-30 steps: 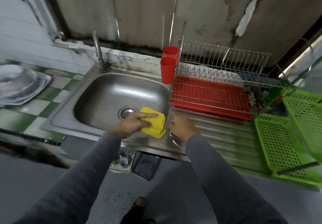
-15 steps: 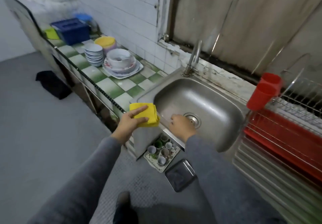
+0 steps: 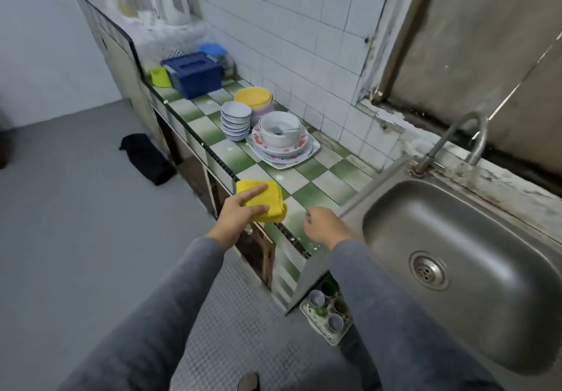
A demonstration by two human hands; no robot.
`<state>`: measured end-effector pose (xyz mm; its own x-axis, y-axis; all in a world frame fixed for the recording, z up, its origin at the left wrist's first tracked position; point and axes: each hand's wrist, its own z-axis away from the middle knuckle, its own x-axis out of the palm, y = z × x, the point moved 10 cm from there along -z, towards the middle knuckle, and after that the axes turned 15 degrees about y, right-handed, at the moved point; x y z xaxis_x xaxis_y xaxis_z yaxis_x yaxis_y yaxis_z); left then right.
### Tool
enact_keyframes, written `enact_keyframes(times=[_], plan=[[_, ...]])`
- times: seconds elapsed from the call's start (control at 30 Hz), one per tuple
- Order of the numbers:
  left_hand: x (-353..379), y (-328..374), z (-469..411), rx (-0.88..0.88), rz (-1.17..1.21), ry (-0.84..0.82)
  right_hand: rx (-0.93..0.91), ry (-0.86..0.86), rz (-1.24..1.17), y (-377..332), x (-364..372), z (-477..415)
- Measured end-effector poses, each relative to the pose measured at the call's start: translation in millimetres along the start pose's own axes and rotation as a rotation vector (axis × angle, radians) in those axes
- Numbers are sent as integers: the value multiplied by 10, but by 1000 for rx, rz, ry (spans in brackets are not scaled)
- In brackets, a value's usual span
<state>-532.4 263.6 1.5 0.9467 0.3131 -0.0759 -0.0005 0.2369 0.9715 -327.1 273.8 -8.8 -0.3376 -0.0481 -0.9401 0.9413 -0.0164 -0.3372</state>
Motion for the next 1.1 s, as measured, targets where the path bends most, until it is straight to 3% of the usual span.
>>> enact_keyframes(times=[0.43, 0.8, 1.1], plan=[[-230, 174, -1418, 1, -47, -44, 29, -48, 29, -586, 377, -1311], [161, 616, -2973, 8, -60, -151, 140, -43, -54, -756, 491, -2843], [556, 711, -3742, -9, -69, -228, 229, 66, -156, -728, 337, -3562]])
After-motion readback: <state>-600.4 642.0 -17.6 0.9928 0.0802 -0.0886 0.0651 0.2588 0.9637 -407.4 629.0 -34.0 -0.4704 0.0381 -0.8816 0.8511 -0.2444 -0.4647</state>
